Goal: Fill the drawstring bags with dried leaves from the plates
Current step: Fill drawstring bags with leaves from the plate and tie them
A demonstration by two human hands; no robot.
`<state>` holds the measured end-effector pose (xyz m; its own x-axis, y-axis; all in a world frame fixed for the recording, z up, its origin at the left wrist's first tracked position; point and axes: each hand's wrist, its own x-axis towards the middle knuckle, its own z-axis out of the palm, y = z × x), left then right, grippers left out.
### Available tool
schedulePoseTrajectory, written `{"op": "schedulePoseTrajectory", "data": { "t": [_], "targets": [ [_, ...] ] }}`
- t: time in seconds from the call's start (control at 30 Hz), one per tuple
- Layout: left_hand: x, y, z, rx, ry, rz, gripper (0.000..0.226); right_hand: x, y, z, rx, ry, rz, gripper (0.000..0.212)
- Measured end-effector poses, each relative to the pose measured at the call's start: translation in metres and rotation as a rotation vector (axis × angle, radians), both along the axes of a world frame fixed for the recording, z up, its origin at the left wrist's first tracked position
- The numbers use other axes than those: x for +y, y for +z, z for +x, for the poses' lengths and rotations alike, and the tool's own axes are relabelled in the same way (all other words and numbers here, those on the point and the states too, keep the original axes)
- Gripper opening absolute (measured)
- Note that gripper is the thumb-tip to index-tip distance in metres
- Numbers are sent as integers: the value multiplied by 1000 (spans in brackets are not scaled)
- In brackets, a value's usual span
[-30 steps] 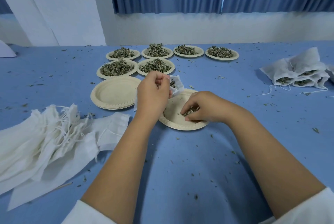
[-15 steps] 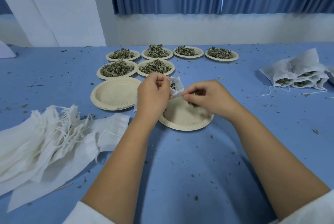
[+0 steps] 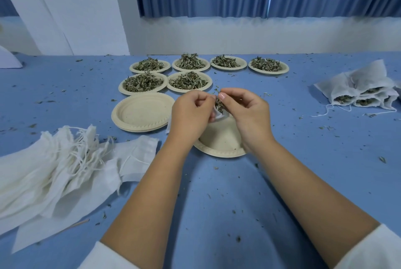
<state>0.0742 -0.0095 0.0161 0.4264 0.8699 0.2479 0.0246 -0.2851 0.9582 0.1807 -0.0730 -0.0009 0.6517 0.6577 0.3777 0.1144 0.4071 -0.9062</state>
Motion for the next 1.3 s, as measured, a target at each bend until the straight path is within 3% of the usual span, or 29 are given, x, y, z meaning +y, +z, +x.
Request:
{"op": "schedulePoseTrajectory", "data": {
  "t": [0.2, 0.37, 0.5, 0.7, 0.93, 1.03, 1.13, 1.23, 1.3],
  "targets": [
    [2, 2, -2, -128, 20, -146, 18, 1, -3, -4, -272, -98, -56, 21],
    [1, 2, -2, -116, 13, -101, 19, -2, -3, 0, -449, -176, -190, 15],
    [-2, 2, -1, -77, -56, -68, 17, -2, -3, 1, -468, -159, -253, 10],
    [3, 2, -3, -66, -2, -34, 15, -3, 5, 8, -445, -80, -261, 30],
    [2, 0, -2, -16, -100, 11, 14, 0, -2, 6, -863, -10, -455, 21],
    [5, -1, -3, -3, -78, 40, 14, -2, 1, 8, -830, 116, -526, 27],
    [9, -2, -4, -71, 34, 19, 13, -7, 7, 6, -559, 176, -386, 46],
    [12, -2, -5, -158, 123, -39, 14, -8, 11, 8, -425, 62, -286, 50],
    [14, 0, -6, -208, 151, -68, 13, -10, 13, 12, -474, -42, -305, 44]
  ]
}}
